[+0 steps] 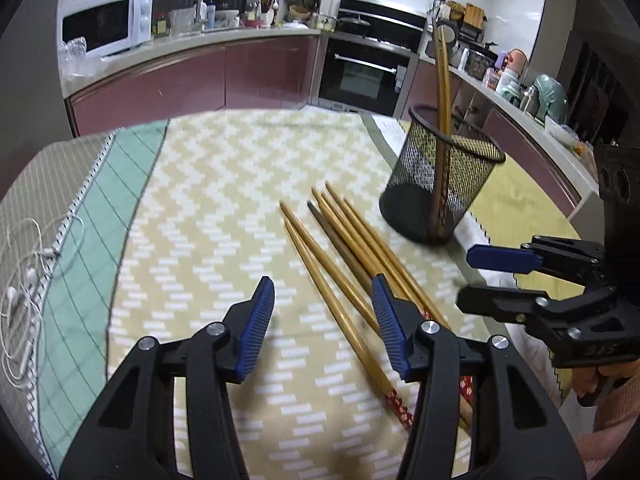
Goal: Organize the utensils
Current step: 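Return the right tool to the pile and grasp another chopstick, then raise the chopstick upright and drop it into the mesh cup, open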
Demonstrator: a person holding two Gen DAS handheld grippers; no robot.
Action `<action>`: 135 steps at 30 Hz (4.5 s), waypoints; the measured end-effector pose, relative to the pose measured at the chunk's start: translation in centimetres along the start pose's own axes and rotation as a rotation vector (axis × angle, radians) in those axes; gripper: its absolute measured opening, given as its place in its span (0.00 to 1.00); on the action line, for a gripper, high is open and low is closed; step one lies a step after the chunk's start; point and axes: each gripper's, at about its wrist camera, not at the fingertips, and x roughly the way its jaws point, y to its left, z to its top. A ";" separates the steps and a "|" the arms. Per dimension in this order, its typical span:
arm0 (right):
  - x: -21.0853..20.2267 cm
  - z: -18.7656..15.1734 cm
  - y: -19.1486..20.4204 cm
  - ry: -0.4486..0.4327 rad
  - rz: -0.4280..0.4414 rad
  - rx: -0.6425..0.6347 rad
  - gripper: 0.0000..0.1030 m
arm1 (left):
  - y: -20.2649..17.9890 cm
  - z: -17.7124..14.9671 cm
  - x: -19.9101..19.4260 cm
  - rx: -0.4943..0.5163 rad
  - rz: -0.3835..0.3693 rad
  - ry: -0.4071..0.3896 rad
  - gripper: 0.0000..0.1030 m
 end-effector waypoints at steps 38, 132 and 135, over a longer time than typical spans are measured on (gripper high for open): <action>4.5 0.4 1.2 0.098 -0.173 -0.031 0.24 | 1.0 0.0 3.0 0.004 0.037 0.095 0.16; -5.6 8.8 -4.9 -0.238 -0.114 0.043 0.06 | -6.4 15.9 -1.7 0.109 -0.222 -0.196 0.07; -4.4 8.9 -5.2 -0.191 -0.114 0.057 0.06 | -6.8 15.5 0.1 0.134 -0.208 -0.140 0.07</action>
